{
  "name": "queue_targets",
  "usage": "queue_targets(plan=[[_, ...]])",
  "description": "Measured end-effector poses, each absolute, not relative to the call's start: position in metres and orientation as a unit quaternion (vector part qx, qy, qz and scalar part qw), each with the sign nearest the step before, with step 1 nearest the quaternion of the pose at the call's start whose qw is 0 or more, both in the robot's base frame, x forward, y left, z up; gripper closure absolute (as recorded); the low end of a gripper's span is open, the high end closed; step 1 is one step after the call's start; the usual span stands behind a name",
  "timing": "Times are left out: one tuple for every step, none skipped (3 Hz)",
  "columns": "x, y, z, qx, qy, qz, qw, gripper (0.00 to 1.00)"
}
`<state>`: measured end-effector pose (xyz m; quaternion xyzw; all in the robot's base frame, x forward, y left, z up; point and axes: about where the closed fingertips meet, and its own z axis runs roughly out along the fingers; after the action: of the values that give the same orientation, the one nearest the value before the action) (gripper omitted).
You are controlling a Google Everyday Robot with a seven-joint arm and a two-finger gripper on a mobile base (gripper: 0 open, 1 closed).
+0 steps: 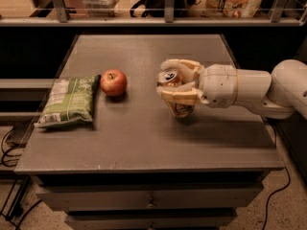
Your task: Place orange can upright
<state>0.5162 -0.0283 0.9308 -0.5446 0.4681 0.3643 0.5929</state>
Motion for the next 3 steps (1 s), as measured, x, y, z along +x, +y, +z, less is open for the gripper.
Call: queue_targets(plan=[[0.516,-0.033,0.926,-0.532,0.469,0.363,0.605,1.00],[0.515,-0.040,0.925,-0.519,0.470,0.360,0.617,1.00],[0.514,-0.045,0.923,-0.505,0.474,0.358,0.626,1.00]])
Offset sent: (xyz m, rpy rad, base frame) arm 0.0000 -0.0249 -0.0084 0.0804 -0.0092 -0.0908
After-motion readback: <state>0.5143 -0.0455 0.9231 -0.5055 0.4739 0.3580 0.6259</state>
